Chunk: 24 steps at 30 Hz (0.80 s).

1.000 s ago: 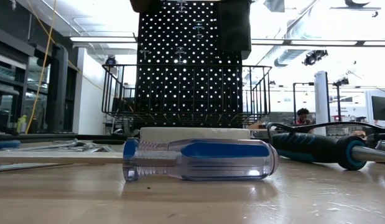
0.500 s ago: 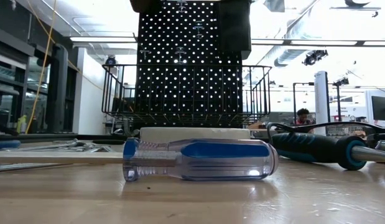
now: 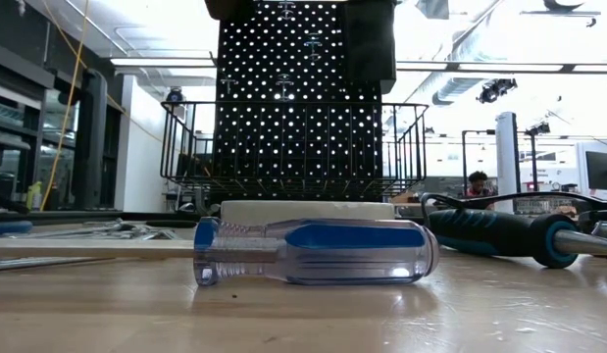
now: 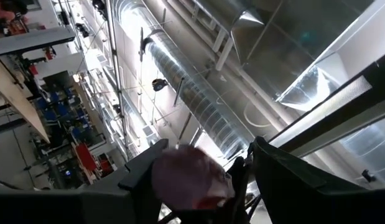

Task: Hang tools onto peg board
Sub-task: Put the red transparent screwdriver in the right black bin on the pegboard

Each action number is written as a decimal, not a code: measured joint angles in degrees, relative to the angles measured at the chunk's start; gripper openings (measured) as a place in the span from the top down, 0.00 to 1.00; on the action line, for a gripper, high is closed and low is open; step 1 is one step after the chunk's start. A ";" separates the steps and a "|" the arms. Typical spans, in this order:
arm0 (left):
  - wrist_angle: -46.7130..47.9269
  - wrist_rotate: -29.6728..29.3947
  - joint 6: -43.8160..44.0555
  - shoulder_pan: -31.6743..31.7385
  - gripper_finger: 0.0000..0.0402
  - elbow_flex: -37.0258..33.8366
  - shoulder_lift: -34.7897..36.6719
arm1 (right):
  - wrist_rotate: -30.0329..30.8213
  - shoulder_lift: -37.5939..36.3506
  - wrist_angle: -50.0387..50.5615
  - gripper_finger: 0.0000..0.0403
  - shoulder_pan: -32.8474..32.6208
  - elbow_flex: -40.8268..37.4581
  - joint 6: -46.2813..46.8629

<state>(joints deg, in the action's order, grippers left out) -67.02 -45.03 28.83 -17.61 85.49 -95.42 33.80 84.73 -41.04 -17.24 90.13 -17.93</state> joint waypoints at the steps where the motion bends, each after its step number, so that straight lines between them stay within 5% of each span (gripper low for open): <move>1: -0.16 -0.36 0.26 0.01 0.47 0.00 0.00 | -0.22 0.00 -0.12 1.00 0.27 0.00 0.06; 13: -0.18 -3.14 3.53 1.18 0.48 0.00 0.00 | -1.31 1.64 0.27 1.00 3.16 0.00 2.42; 21: -1.16 -6.40 4.43 1.68 0.79 0.14 0.12 | -1.31 1.64 0.34 1.00 3.42 0.00 2.97; 24: -1.76 -4.89 4.17 2.64 0.79 0.13 0.17 | -1.05 1.64 0.96 1.00 3.42 0.00 2.92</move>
<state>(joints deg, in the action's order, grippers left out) -68.78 -49.93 33.00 -14.97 85.62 -95.24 32.75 86.37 -40.07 -13.82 90.13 -15.01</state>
